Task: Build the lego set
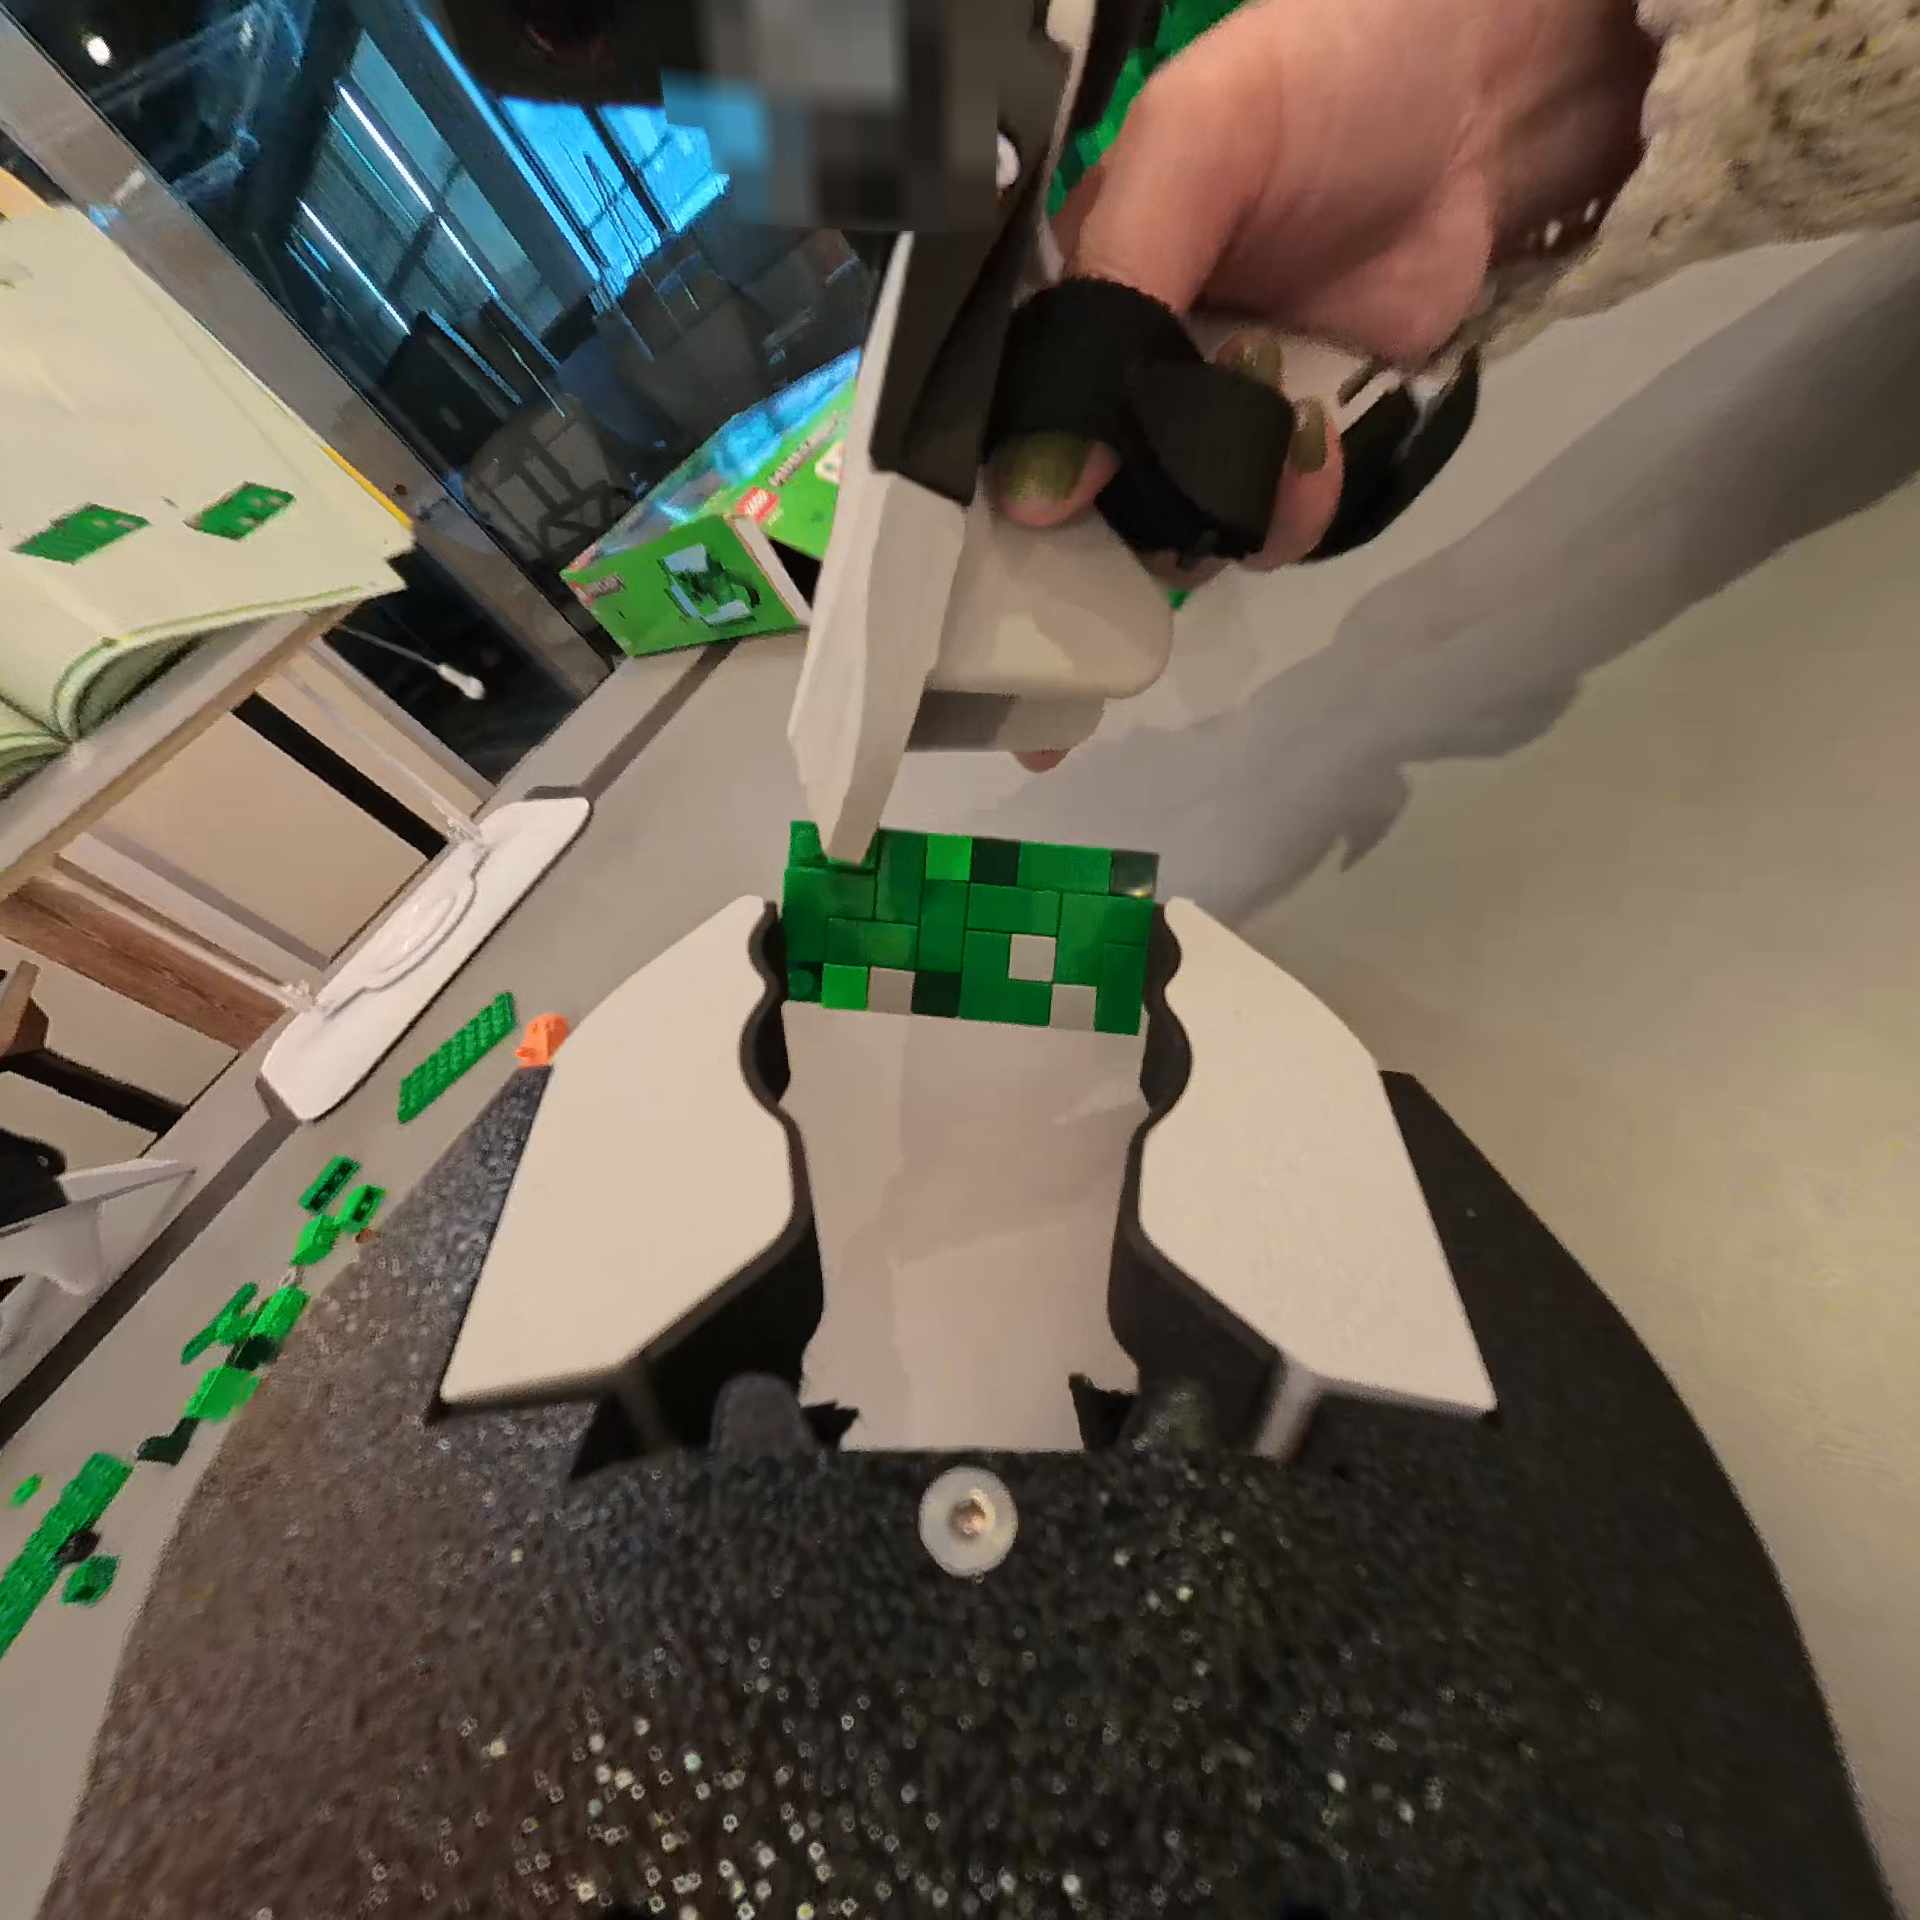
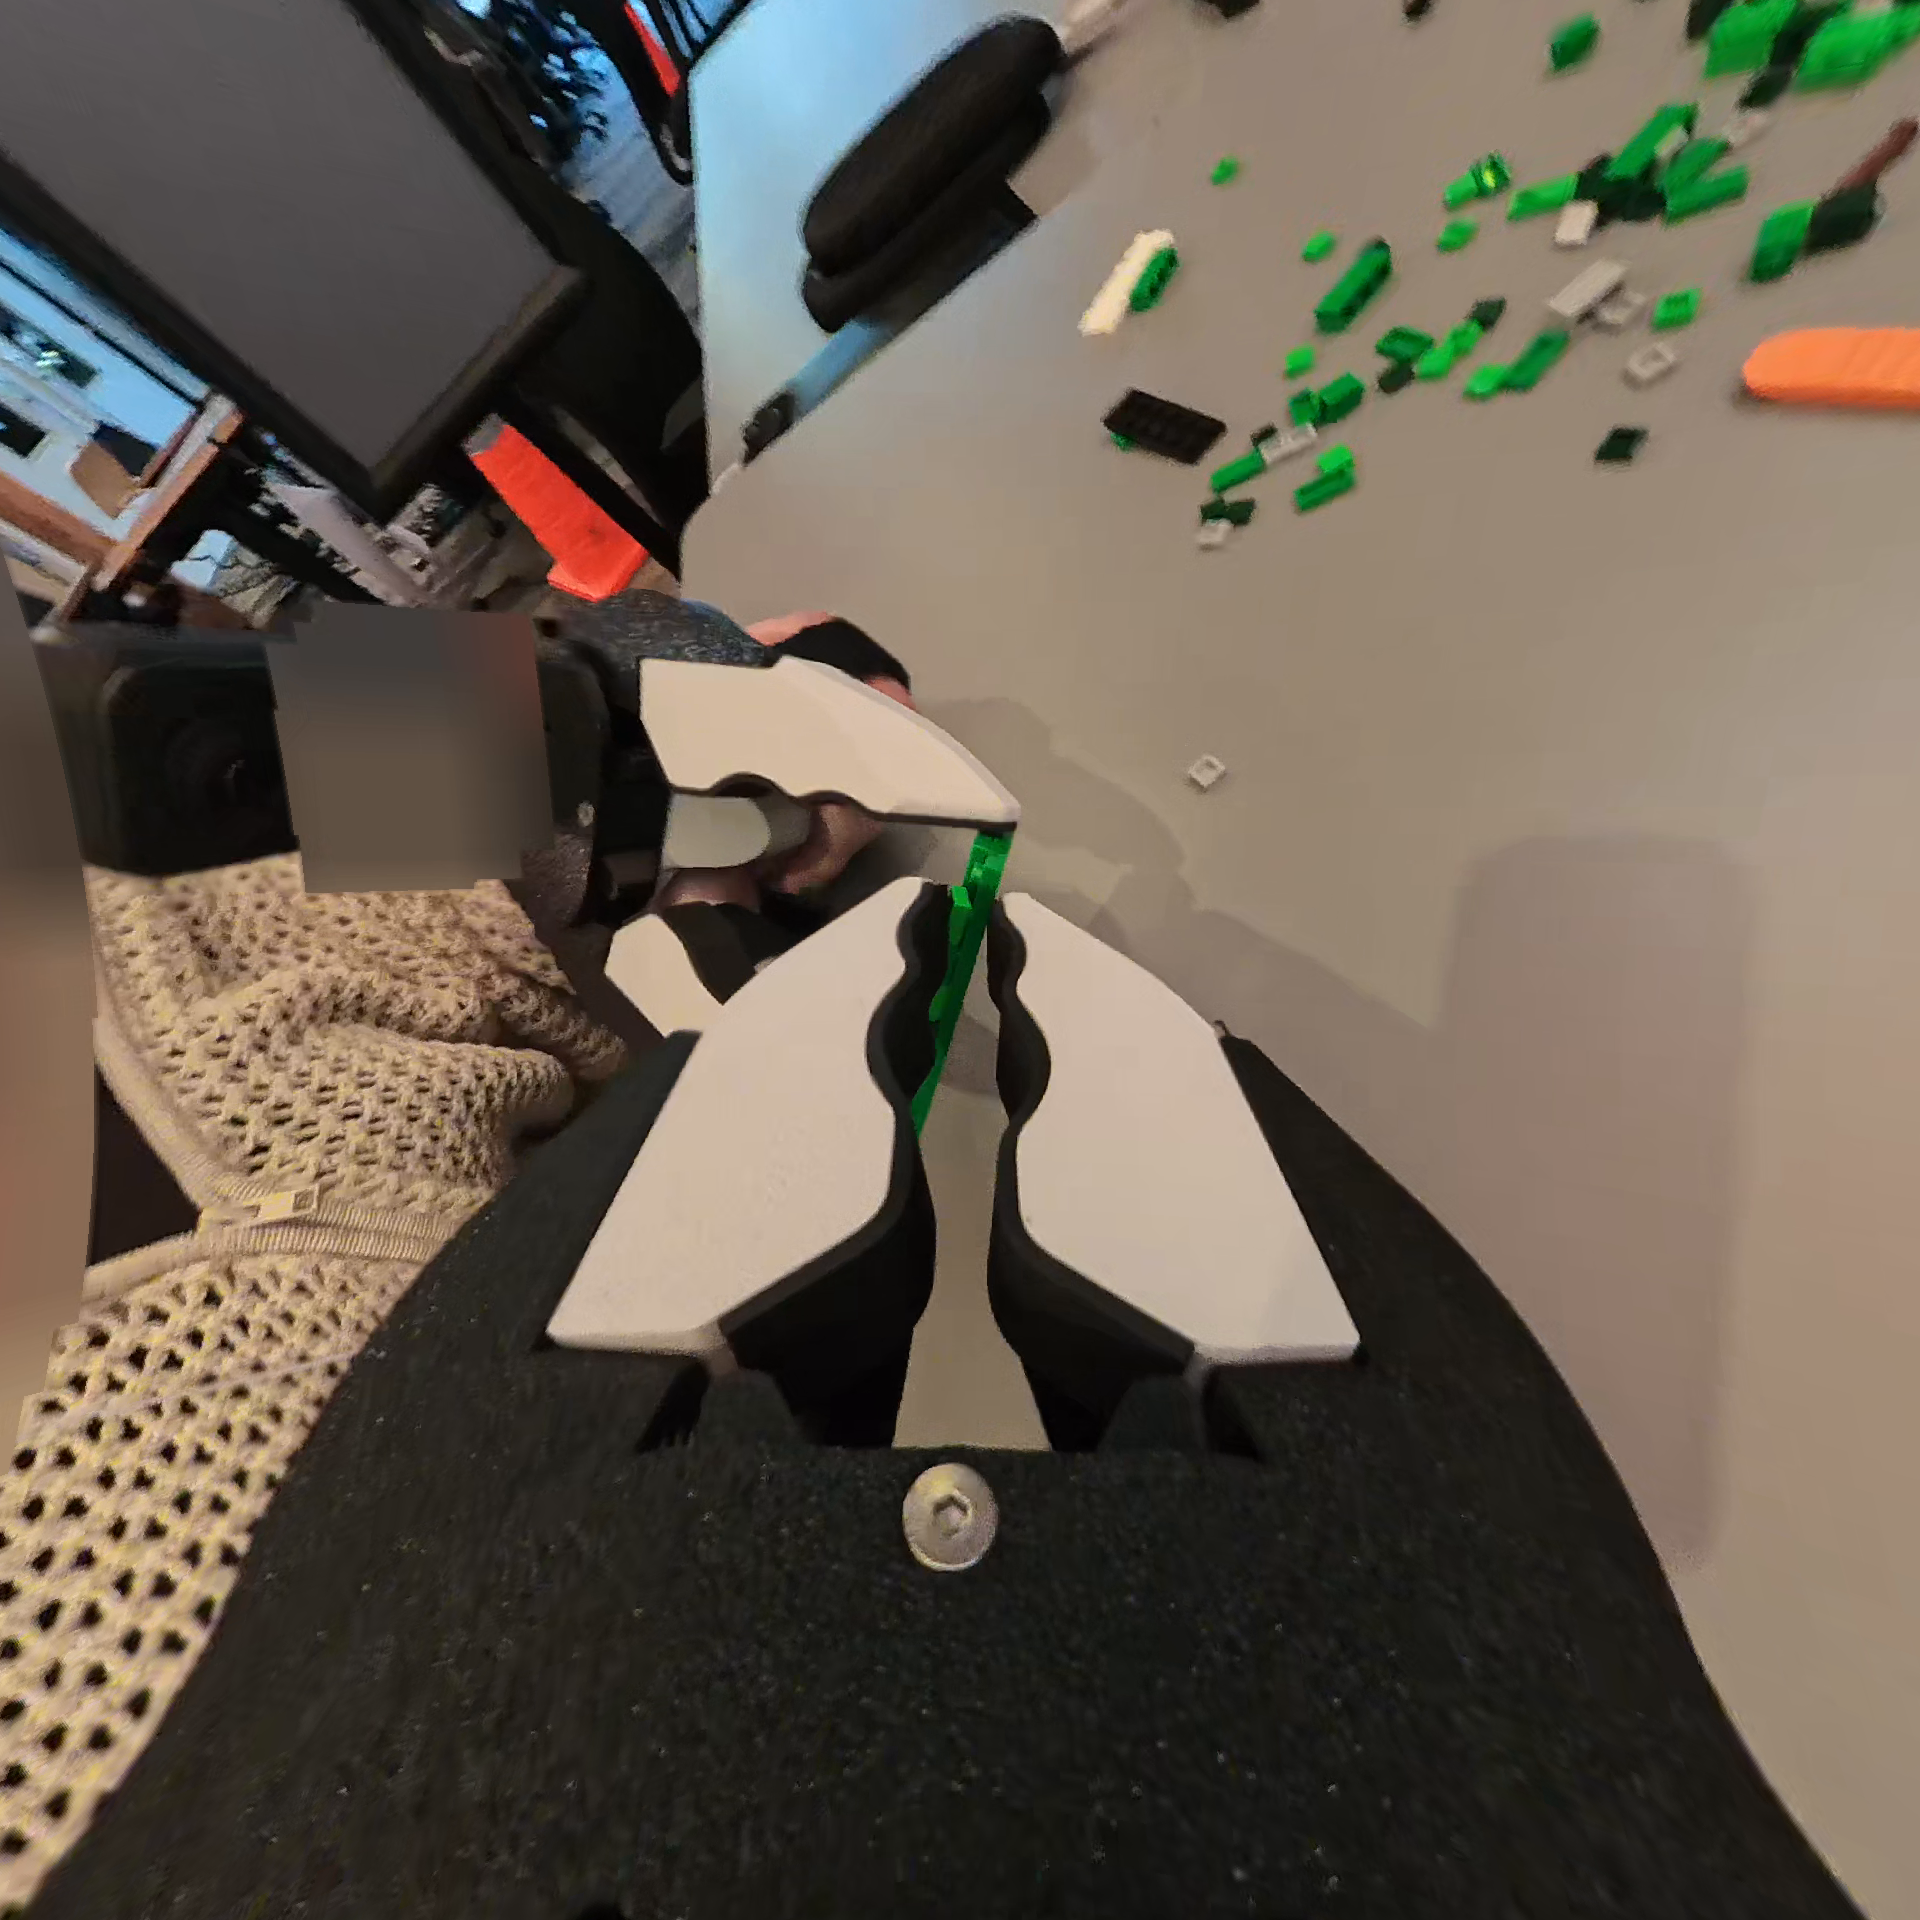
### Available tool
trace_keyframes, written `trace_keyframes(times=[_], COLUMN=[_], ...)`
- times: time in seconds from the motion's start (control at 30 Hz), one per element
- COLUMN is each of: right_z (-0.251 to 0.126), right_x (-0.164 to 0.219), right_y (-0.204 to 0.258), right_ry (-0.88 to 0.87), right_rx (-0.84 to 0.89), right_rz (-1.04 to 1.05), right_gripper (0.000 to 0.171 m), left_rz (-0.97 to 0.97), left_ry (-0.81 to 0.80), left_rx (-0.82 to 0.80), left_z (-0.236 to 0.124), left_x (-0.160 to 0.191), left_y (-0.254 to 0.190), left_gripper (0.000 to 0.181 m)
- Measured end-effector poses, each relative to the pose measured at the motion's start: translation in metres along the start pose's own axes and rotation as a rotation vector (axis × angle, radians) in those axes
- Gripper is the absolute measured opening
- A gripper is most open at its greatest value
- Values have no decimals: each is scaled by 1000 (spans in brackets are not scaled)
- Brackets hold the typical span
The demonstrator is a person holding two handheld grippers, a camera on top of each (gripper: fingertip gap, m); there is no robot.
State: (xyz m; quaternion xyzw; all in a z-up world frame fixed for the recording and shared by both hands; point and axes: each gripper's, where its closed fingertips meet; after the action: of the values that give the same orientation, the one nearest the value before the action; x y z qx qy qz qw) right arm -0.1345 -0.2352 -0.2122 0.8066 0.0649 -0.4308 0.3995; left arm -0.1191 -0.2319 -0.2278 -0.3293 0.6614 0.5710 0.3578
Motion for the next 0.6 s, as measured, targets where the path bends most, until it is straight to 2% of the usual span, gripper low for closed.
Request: trace_keyframes(times=[0.13, 0.3, 0.37, 0.5, 0.6], right_z=[-7, -7, -7, -6, -5], right_x=[-5, 3, 5, 5, 5], right_y=[13, 43, 50, 58, 61], right_ry=[-25, 9, 32, 58, 57], right_rx=[-71, -169, -164, -140, -135], right_rz=[-166, -440, -546, -679, -748], right_gripper=[7, 7, 7, 7, 7], left_rz=[-132, -371, -408, -380, -346], left_ry=[-113, -142, -171, -239, -259], left_rx=[11, 162, 233, 279, 290], left_z=[-7, -13, -17, -25, -28], left_x=[-19, -24, -29, -37, -40], left_y=[7, 8, 3, -3, -6], left_gripper=[68, 67, 54, 14, 6])
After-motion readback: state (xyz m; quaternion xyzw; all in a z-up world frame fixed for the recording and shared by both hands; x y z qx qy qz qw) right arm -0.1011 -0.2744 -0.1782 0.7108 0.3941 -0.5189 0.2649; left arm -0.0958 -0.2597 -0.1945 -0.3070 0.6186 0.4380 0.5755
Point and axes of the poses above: each gripper's, where its closed fingertips meet, z out along the fingers, x out of its underside, y = z × x across the jaws, and after that the axes turned 13 degrees about -x, right-handed
